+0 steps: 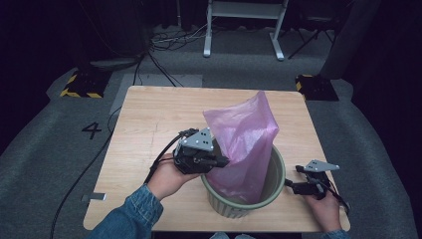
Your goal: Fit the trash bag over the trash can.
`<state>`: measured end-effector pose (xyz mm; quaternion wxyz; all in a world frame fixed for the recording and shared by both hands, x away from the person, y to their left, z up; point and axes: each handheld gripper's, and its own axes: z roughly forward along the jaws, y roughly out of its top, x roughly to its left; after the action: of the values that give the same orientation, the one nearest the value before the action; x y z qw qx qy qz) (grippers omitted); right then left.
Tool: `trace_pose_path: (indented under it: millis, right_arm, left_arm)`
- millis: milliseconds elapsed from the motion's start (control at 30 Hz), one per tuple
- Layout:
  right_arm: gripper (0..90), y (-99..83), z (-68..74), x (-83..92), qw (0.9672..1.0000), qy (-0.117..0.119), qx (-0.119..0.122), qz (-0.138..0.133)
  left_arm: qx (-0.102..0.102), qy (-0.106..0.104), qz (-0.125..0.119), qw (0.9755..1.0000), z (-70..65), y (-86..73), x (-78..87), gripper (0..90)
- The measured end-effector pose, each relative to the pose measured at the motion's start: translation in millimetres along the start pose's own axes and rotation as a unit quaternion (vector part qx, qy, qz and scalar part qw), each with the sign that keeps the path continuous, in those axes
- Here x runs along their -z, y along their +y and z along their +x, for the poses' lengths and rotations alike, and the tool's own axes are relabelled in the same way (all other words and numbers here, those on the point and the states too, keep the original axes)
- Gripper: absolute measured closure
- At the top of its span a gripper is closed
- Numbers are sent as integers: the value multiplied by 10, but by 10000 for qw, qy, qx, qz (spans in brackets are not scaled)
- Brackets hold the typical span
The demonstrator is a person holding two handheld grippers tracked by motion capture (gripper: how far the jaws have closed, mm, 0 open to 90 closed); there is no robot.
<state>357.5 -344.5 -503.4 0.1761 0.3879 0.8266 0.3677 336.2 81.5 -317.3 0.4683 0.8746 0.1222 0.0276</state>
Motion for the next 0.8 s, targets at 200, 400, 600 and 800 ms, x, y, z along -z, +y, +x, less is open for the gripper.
trace_pose_path:
  millis: [200,400,600,800]
  right_arm:
    - [476,51,-9,96,9998,155,-99,124]
    - [484,240,16,293,9993,342,-70,-150]
    - [475,542,43,567,9970,565,-2,-532]
    - [451,823,79,752,9939,833,43,-716]
  left_arm:
    - [69,83,25,9999,44,-77,2,877]
    - [118,86,50,9999,75,-124,-37,873]
    - [140,68,4,9999,78,-154,-38,865]
    - [163,86,-41,9998,95,-176,-41,864]
